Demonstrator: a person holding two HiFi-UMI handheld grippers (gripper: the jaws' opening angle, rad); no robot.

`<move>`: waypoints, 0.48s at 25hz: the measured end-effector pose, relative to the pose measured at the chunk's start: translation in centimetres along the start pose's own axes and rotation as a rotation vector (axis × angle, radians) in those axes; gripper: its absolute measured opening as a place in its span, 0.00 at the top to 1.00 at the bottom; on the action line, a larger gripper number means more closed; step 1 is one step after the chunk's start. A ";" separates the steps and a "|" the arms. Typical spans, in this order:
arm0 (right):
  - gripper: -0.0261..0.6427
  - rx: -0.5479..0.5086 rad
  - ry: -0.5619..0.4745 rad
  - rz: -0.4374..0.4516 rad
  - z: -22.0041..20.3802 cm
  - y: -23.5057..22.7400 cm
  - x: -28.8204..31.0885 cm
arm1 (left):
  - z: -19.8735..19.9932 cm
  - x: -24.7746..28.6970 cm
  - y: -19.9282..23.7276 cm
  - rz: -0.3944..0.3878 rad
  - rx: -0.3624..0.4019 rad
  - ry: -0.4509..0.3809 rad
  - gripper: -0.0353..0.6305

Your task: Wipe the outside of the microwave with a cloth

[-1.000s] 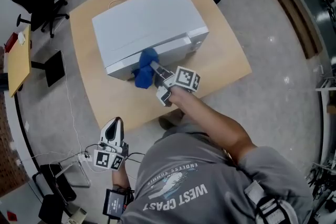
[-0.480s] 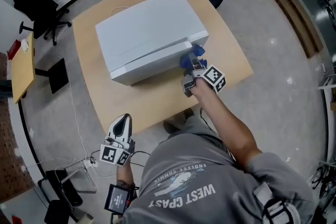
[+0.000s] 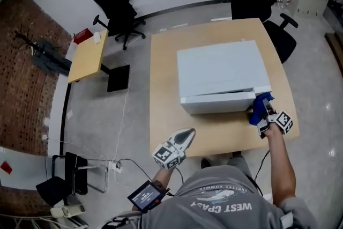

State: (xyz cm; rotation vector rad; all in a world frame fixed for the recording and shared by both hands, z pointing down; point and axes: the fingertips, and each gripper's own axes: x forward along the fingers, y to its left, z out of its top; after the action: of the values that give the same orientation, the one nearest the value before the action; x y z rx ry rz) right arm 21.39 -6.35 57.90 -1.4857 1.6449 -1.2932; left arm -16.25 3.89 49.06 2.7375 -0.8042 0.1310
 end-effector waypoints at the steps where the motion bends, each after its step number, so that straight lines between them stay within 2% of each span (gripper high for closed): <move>1: 0.88 -0.033 0.025 0.007 -0.4 1.0 0.0 | 0.5 0.0 0.2 0.002 -0.004 0.003 0.91; 5: 0.88 -0.129 -0.009 -0.019 1.5 2.4 -1.0 | 1.5 0.8 1.2 0.048 -0.001 0.026 0.91; 8: 0.88 -0.183 -0.057 -0.013 4.3 2.2 -0.2 | 2.5 2.8 1.5 0.080 0.086 0.079 0.91; 10: 0.88 -0.196 -0.020 0.028 4.7 1.5 0.6 | 2.5 4.4 -0.1 0.076 0.165 0.131 0.91; 12: 0.88 -0.246 0.064 0.113 4.8 0.8 2.6 | 1.9 6.6 -1.3 0.080 0.188 0.171 0.91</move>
State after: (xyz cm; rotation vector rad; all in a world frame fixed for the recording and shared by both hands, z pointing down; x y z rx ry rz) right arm 24.72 -10.28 55.86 -1.4785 1.9578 -1.1194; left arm -9.99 0.94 48.00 2.8173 -0.8943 0.4734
